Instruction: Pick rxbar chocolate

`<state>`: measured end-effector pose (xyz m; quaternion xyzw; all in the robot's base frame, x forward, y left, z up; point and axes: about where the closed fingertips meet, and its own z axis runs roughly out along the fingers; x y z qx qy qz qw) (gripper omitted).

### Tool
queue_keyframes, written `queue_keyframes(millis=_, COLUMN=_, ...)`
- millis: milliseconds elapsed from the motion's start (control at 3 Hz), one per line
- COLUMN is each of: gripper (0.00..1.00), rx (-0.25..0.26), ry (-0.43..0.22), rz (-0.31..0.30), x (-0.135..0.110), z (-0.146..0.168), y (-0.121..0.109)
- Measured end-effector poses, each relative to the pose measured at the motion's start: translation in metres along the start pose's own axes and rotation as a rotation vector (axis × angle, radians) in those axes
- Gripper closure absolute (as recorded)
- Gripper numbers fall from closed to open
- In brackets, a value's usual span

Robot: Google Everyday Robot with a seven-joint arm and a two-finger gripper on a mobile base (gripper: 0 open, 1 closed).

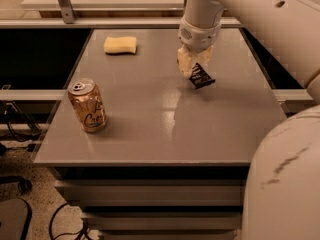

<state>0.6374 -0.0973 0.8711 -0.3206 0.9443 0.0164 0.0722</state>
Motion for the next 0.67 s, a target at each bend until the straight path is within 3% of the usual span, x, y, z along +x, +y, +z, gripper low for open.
queue_keyframes(millis=333, gripper=1.00, rx=0.013, ry=-0.029, rz=-0.057, x=-0.0039, z=-0.0160, y=-0.0002)
queue_keyframes(millis=667, gripper=1.00, rx=0.013, ry=-0.031, rz=-0.060, x=-0.0037, z=-0.0167, y=-0.0002)
